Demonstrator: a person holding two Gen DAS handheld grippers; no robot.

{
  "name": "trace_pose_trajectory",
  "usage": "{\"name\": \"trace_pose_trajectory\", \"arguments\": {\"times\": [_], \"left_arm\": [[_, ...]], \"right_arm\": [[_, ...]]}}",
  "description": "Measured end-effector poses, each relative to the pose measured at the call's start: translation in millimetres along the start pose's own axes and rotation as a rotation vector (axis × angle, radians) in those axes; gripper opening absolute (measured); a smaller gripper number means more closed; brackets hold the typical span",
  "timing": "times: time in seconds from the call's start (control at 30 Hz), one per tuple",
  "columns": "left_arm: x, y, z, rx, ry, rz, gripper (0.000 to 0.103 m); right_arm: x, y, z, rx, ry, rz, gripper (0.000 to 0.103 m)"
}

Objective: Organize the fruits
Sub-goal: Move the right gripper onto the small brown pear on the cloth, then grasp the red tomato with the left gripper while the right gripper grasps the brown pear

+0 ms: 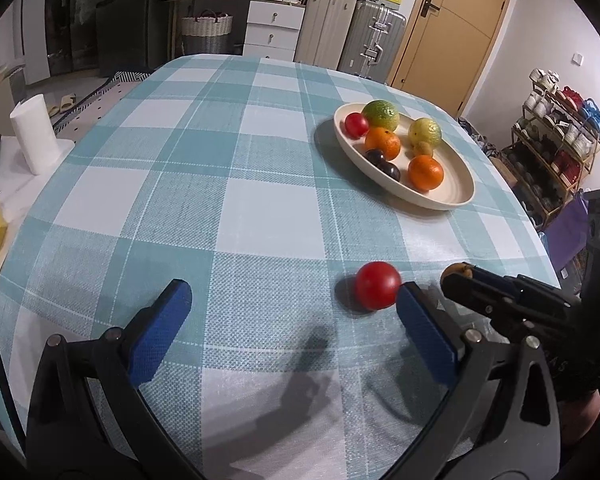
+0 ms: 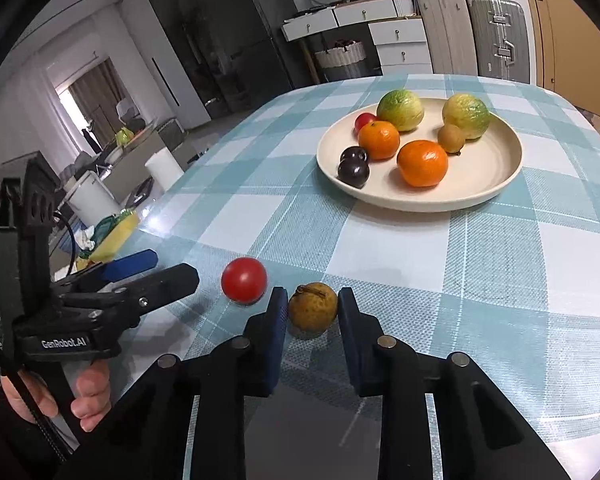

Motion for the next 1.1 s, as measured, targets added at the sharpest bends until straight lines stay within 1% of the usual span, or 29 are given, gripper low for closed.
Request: {"name": "trace_pose_trajectory", "arguments": {"times": [0.3, 0.43, 0.53, 0.7, 0.8, 0.83, 0.9, 0.97, 1.0, 1.03, 1.07, 1.1], "left_arm": [[19.0, 8.0, 3.6, -0.018, 0.043, -0.007, 0.102], [25.7, 13.3, 6.1, -0.023, 0.057, -0.002, 0.102], [28.8, 16.5, 8.1, -0.023, 0.069, 0.001, 0.101], [33.9, 21.9, 10.0, -0.034, 0.087, -0.009, 0.094], [34.7, 23.6, 10.7, -0.03, 0.089, -0.005, 0.086], [34.0, 23.5, 11.0, -0.019, 0.087, 0.012, 0.076], [34.6, 24.4, 11.1, -0.019, 0.096, -0.007, 0.071], [35.2, 24.4, 10.9, -0.023, 0.099, -0.032, 0.06], [36.3, 24.4, 10.7, -0.024, 0.104, -0.048, 0.058], [37.5, 24.7, 10.4, -0.027, 0.109, -0.057, 0.054], [38.8, 25.1, 10.1, -0.032, 0.115, -0.068, 0.047], [40.9, 25.4, 9.4, -0.039, 0.12, -0.091, 0.043]], "right_arm": [[16.4, -18.7, -4.9, 0.03, 0.027, 0.005, 0.026], [23.3, -21.9, -10.2, 0.025, 0.029, -0.02, 0.026], [26.1, -22.7, -12.9, 0.025, 0.031, -0.015, 0.026], [29.5, -22.8, -15.2, 0.027, 0.035, 0.0, 0.026], [30.1, -22.7, -14.8, 0.03, 0.036, 0.007, 0.026], [30.2, -22.9, -14.6, 0.031, 0.035, 0.009, 0.026], [30.0, -23.5, -14.6, 0.034, 0.033, 0.012, 0.026], [30.1, -23.4, -14.8, 0.033, 0.033, 0.016, 0.026], [30.4, -23.2, -14.9, 0.033, 0.033, 0.017, 0.026], [30.9, -22.8, -14.8, 0.031, 0.035, 0.018, 0.026], [31.9, -22.6, -14.7, 0.031, 0.039, 0.018, 0.026], [32.6, -22.6, -14.6, 0.031, 0.043, 0.02, 0.026]]}}
Point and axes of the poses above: each gripper's, at about its wrist camera, not at the fingertips, and y roughly the way its jaws point, x to its right, z to its top, the point moved 4 cm from there along y, roughly the way its jaws point, and after that the axes turned 14 degrees about -x, right-handed, at the moved point
